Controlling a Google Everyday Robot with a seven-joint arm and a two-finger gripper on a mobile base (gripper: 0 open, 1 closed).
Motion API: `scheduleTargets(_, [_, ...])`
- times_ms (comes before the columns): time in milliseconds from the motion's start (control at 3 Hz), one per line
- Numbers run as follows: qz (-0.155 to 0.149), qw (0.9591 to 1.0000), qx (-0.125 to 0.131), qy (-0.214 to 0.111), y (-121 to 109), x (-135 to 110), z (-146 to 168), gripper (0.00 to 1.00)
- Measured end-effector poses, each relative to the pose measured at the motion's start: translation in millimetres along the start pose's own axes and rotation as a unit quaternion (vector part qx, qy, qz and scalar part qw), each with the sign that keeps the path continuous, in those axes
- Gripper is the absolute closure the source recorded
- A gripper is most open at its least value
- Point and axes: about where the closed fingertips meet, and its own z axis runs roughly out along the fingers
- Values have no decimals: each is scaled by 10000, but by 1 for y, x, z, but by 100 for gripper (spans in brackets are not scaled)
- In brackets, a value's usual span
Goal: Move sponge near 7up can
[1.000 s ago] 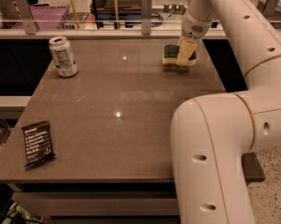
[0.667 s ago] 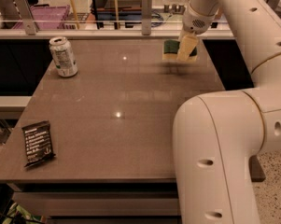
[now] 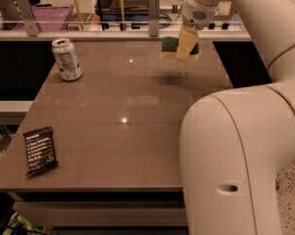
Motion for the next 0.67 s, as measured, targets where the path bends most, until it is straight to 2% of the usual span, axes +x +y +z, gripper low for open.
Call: scheduleTargets(667, [-44,9996,-244,137,44,-67,0,100])
